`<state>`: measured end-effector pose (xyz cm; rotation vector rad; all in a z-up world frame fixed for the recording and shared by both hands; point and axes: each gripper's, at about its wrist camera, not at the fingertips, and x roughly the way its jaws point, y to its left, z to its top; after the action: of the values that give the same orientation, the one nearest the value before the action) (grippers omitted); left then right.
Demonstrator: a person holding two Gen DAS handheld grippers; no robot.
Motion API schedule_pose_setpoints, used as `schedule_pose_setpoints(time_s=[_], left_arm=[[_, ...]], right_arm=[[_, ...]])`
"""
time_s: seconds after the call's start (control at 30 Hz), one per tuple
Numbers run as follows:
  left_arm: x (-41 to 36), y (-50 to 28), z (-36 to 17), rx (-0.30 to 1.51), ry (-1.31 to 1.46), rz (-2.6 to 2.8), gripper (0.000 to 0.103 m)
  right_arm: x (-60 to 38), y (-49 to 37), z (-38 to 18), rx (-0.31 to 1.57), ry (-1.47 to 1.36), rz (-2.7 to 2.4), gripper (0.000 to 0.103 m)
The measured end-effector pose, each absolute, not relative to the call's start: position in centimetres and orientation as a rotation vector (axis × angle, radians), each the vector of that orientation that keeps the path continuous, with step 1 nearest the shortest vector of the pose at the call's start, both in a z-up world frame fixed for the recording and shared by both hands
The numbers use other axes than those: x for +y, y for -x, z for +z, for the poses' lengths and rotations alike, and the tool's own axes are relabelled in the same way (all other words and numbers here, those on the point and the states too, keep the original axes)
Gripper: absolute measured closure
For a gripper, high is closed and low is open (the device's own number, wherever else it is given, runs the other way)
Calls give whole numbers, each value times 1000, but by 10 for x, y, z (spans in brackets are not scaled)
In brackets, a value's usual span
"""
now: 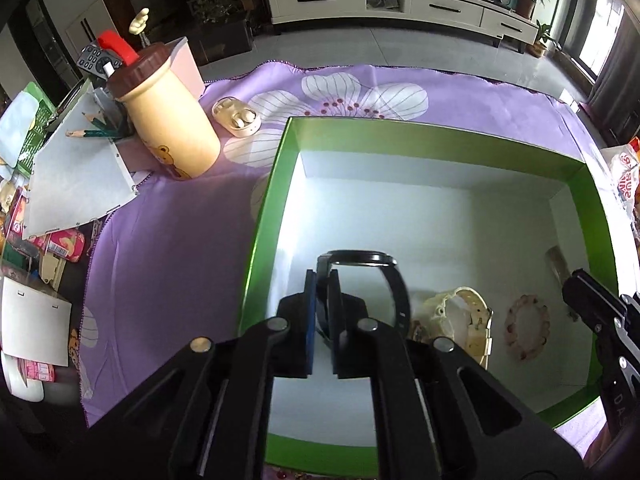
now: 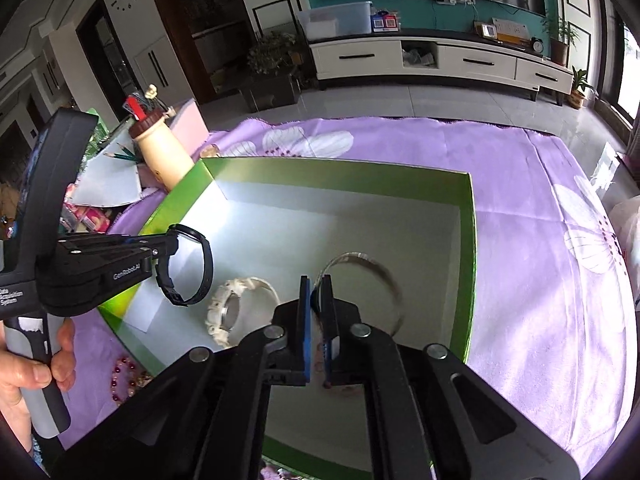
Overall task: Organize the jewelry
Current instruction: 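Lower both into the green box and open both tools, then grasp the gold charm with the left tool while the right tool grasps the green jade bracelet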
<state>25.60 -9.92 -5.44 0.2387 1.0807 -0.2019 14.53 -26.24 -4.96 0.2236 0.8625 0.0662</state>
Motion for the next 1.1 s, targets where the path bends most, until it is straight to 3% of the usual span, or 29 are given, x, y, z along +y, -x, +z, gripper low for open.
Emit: schedule_pose_setpoints(time_s=[0.13,0.2,0.6,0.7,0.93,1.1], left_arm=[[-106,-250,-48,1049,-264,-214,92],[-107,-246,-42,1032,-262,-218,75],[-74,-190,-1,956,-180,-277,34],[-60,-170,3,953,-178,-284,24],[-28,-121,-7,979,-174,-330,18],[-3,-86,-27,992,-135,-349,18]], right_arm=[[-270,-142,-49,852,-250,53,73],[-273,-137,-47,845,-261,54,73],[-259,-76,-22,767,-263,119,73],[-250,-57,-17,759,-243,132,67],[-241,-18,-16,772,-221,132,55],[-243,13,-32,812,-231,104,55]])
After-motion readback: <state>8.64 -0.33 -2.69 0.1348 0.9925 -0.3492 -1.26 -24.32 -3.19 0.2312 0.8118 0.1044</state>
